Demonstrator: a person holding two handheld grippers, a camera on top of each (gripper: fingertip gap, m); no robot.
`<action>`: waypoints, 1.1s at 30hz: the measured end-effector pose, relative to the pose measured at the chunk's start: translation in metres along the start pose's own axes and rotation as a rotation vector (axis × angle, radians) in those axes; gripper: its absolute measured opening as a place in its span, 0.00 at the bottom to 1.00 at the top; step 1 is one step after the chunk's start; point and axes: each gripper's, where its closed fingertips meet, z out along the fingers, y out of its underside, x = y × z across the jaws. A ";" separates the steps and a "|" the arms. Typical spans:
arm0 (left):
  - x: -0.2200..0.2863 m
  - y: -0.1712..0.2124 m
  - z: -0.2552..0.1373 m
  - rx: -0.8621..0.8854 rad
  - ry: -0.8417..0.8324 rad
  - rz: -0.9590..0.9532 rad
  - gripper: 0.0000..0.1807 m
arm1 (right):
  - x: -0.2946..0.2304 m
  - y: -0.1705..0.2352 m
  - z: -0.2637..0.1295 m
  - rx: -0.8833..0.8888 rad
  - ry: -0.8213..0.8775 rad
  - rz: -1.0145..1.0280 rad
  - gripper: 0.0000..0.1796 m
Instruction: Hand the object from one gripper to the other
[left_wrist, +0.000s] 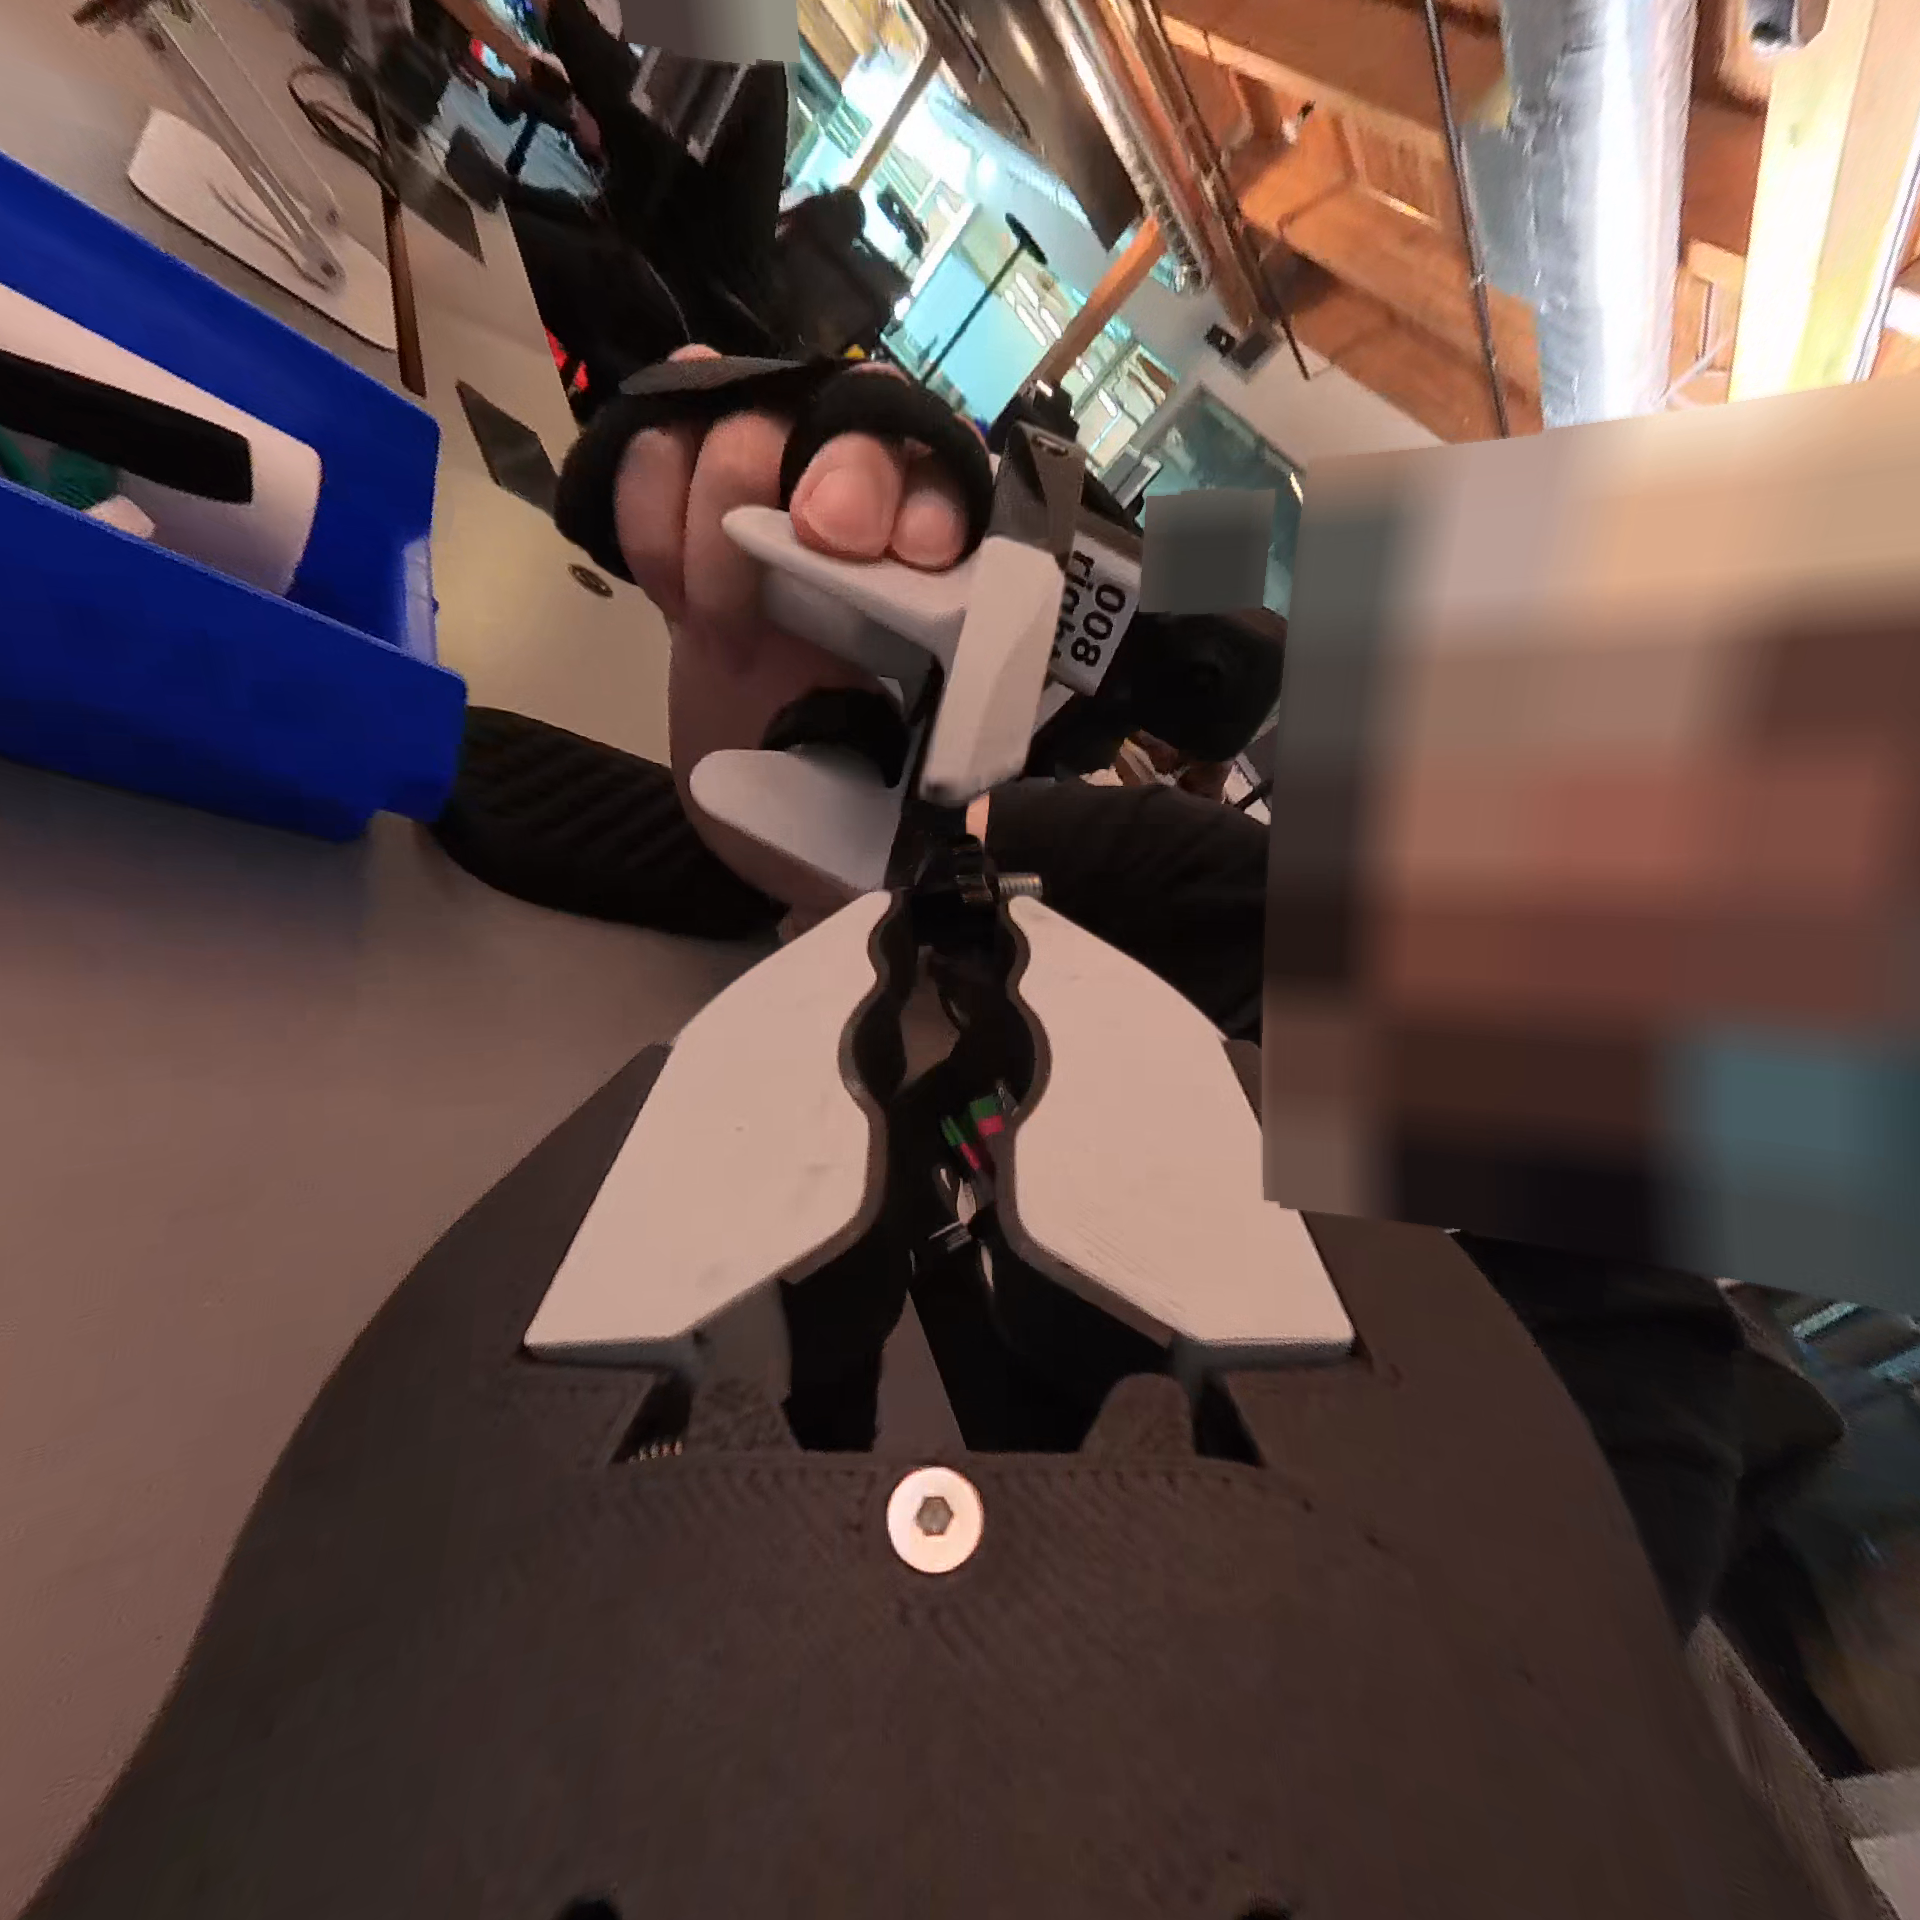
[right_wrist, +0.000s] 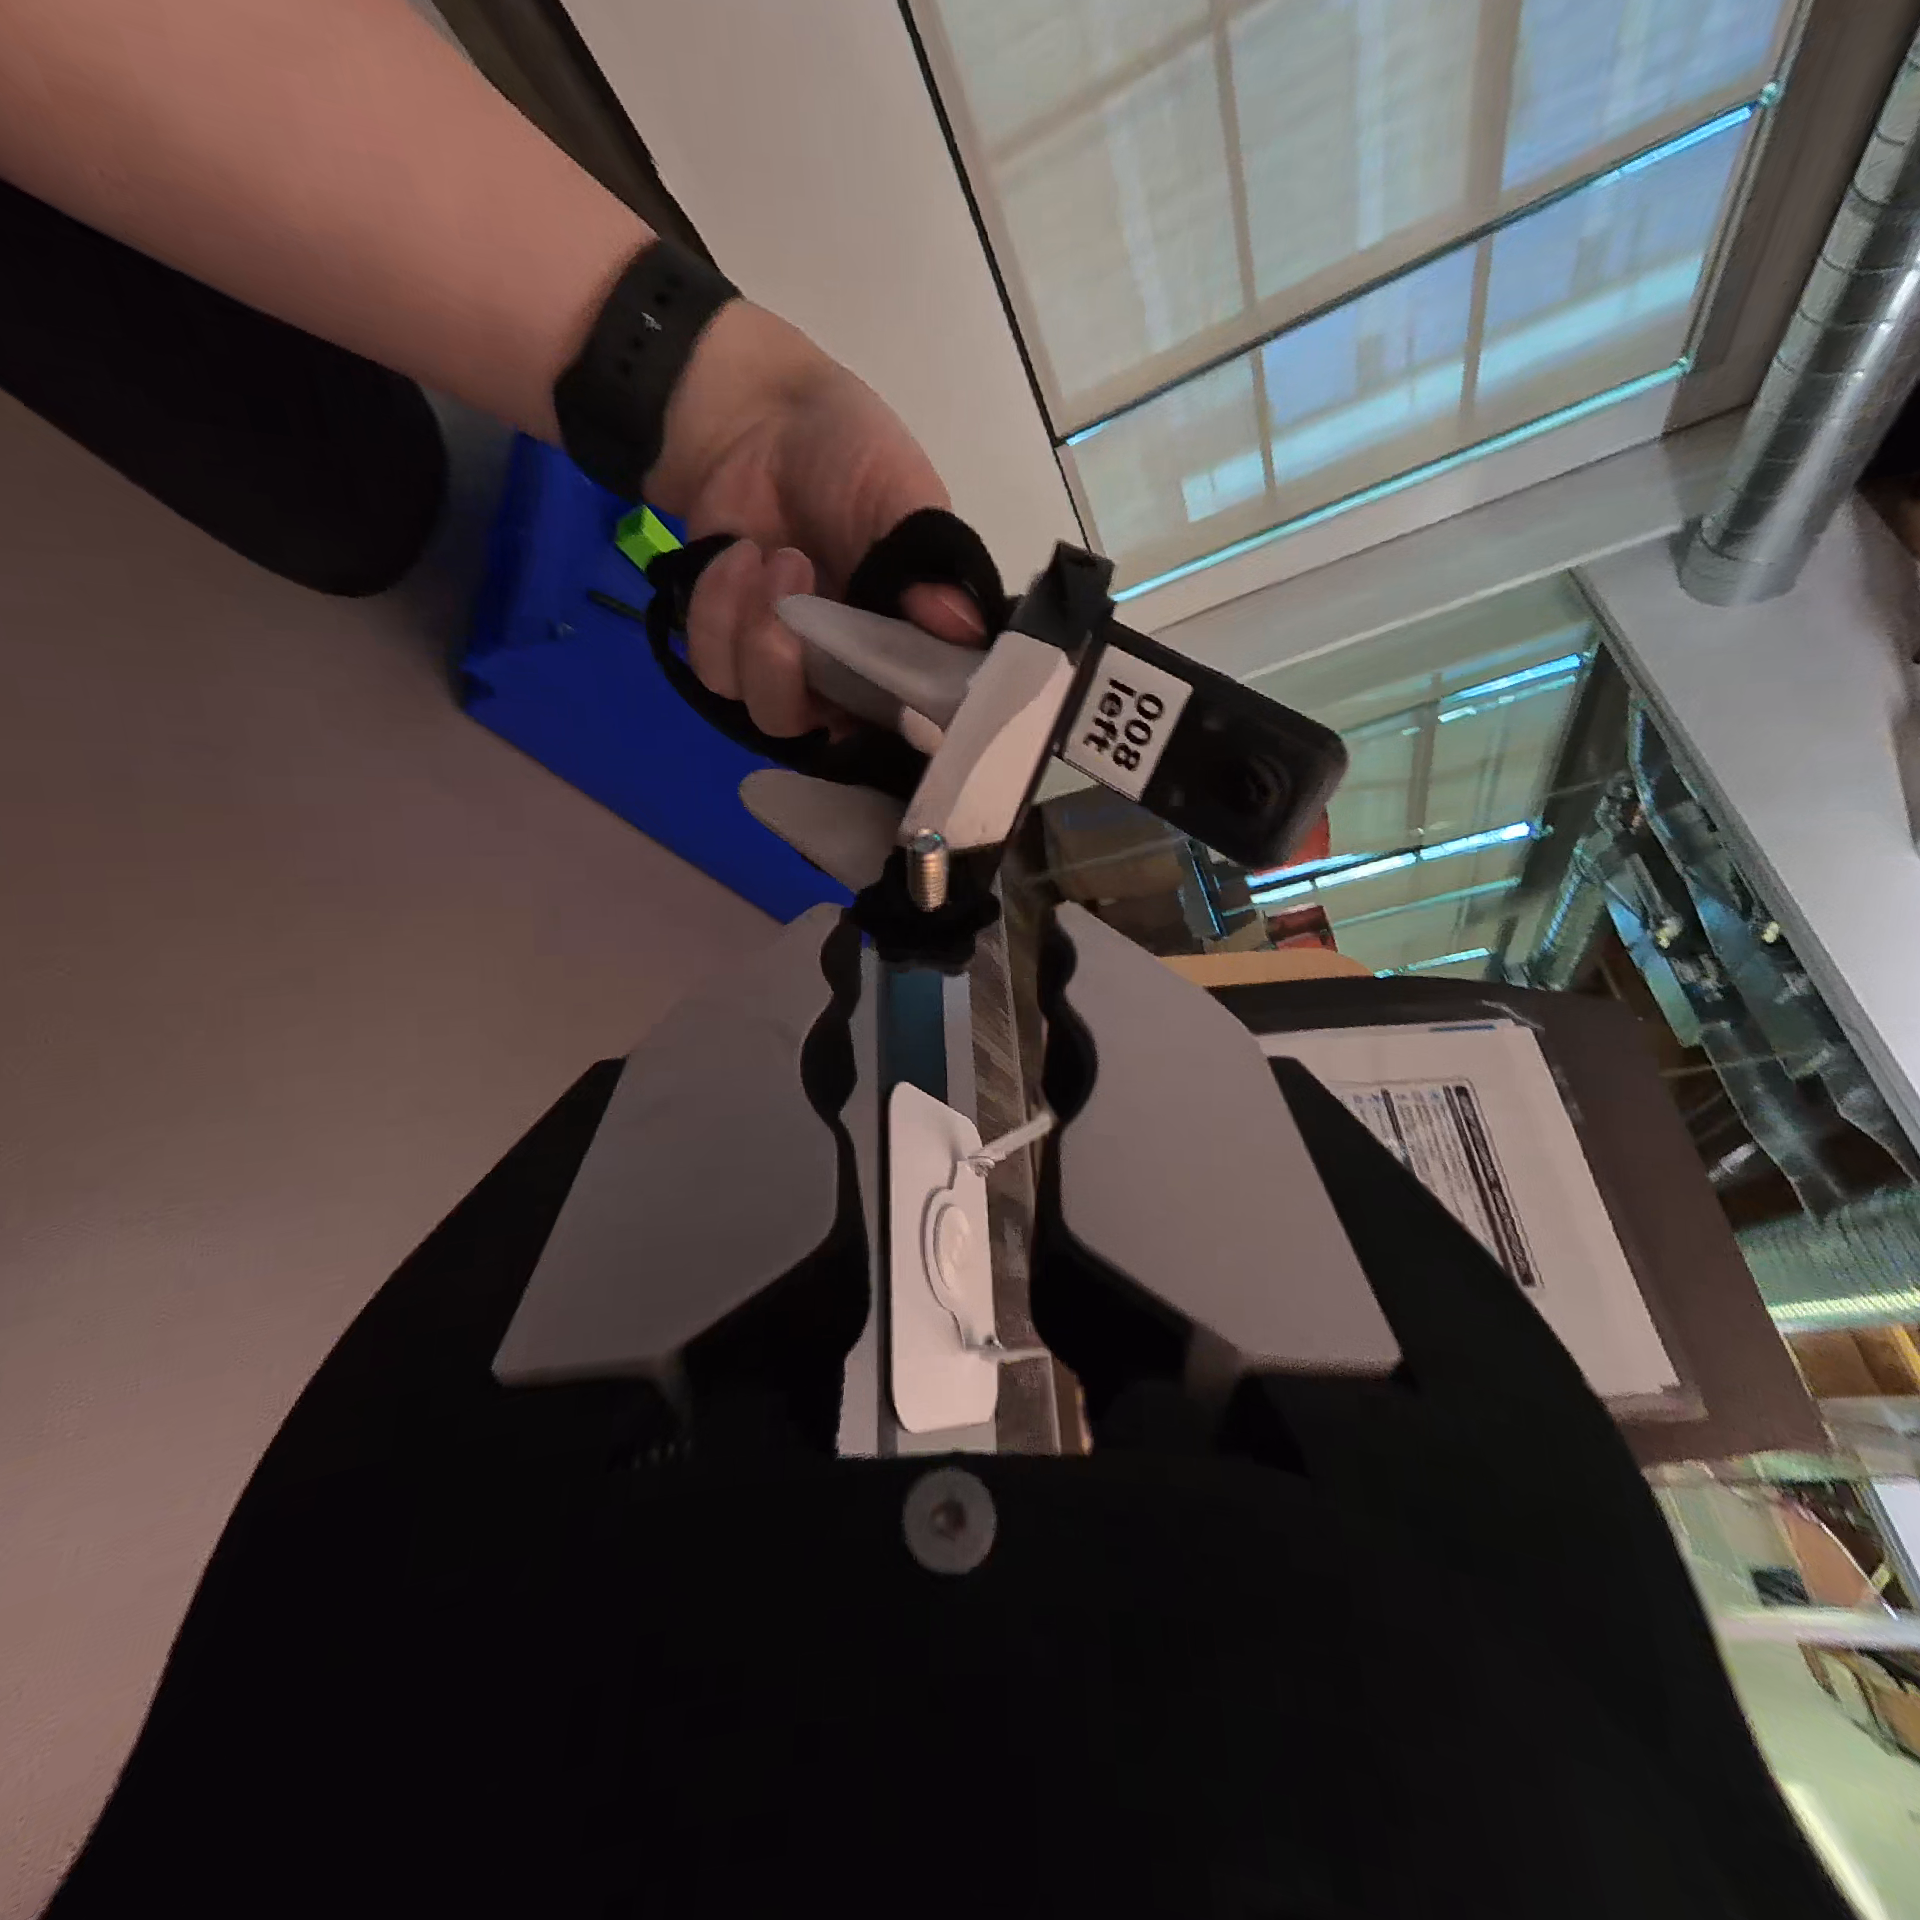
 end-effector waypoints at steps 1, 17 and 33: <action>0.002 0.001 0.002 -0.008 0.005 0.003 0.08 | -0.003 -0.003 0.000 0.014 -0.015 -0.003 0.17; -0.022 -0.058 -0.069 0.329 -0.599 0.547 0.28 | 0.033 0.016 -0.001 0.248 -0.191 1.007 0.14; -0.015 -0.075 -0.031 0.171 -1.315 1.287 0.27 | 0.064 0.025 0.002 0.966 -0.386 2.044 0.14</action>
